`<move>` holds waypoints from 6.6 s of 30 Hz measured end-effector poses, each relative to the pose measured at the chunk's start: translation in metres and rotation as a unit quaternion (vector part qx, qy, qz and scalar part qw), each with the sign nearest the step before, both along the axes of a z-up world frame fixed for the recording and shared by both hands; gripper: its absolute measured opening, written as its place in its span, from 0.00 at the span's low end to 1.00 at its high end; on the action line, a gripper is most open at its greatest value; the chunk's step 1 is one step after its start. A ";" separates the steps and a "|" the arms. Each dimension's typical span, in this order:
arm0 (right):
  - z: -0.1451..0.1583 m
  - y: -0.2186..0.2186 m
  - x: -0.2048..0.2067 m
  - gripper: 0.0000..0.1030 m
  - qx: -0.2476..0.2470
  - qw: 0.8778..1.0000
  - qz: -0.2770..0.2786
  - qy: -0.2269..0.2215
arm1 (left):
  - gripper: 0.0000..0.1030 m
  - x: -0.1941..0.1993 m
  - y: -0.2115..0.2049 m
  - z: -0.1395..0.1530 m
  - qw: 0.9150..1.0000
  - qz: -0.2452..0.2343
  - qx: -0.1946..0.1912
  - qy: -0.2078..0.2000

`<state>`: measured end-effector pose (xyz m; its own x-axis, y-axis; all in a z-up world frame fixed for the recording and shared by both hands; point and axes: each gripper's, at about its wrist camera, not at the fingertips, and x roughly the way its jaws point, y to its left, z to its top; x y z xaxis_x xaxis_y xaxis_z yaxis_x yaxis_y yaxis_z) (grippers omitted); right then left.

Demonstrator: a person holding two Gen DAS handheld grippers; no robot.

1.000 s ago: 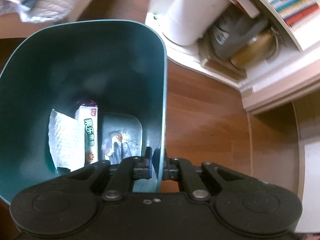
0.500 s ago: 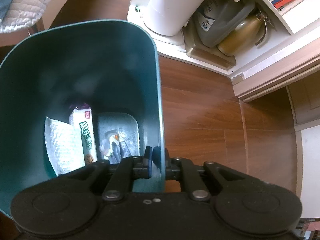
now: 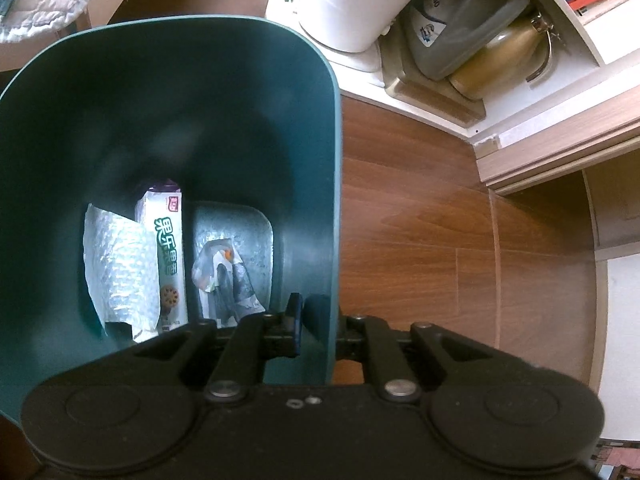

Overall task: Collect trash
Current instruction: 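Lower the left tool to the pile and grasp the orange foam net, then lift the orange foam net off the floor with the left tool, then carry the orange foam net into the wastebasket with the left tool and release it, then lower the left tool to the pile and grasp the orange-brown snack wrapper, then carry the snack wrapper into the wastebasket with the left tool and release it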

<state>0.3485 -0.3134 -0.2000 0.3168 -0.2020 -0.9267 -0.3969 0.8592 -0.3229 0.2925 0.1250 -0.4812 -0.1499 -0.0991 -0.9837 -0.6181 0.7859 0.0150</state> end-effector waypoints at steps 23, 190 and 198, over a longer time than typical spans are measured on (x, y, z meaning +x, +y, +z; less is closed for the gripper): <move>0.004 0.001 -0.010 0.07 0.023 0.999 0.021 -0.014 | 0.22 -0.004 -0.055 0.097 0.988 -0.146 0.049 -0.013; 0.016 0.080 -0.086 0.08 -0.040 0.980 0.173 -0.086 | 0.31 -0.036 -0.166 0.340 0.908 -0.333 -0.017 -0.252; 0.012 0.089 -0.092 0.07 -0.048 0.977 0.186 -0.096 | 0.31 -0.036 -0.229 0.329 0.894 -0.379 -0.035 -0.238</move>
